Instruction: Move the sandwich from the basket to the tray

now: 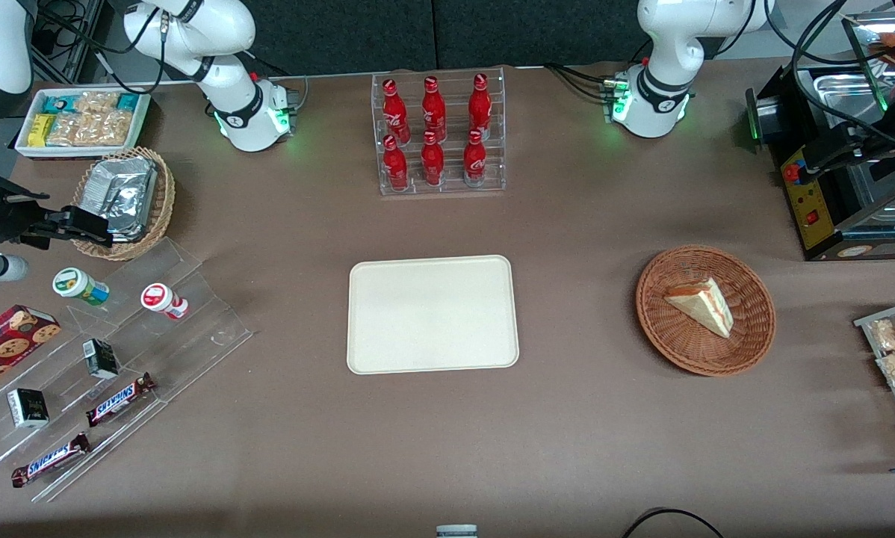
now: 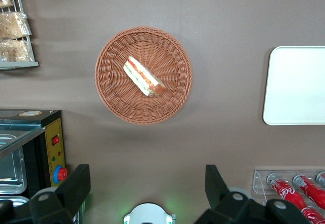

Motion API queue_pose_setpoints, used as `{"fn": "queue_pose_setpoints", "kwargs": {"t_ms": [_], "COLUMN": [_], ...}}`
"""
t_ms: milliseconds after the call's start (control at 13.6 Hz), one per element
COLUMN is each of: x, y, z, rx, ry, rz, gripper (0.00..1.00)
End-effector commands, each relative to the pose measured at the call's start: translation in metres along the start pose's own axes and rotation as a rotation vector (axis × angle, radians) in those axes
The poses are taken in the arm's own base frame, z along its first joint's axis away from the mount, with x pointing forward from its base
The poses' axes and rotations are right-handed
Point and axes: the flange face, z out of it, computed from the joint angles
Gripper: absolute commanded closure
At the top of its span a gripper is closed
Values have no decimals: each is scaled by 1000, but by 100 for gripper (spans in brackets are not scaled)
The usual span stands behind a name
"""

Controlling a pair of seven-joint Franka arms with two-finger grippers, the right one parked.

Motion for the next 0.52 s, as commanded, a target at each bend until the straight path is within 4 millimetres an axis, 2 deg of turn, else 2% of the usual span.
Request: {"fn": "queue_pose_setpoints", "kwargs": {"t_ms": [0, 148, 443], "x": [-7, -2, 34], "y": [0, -1, -4], "z": [-6, -1, 49], "rx": [-5, -4, 18], "ry": [-4, -13, -83], "rz": [38, 35, -74], "gripper": [0, 0, 0]}}
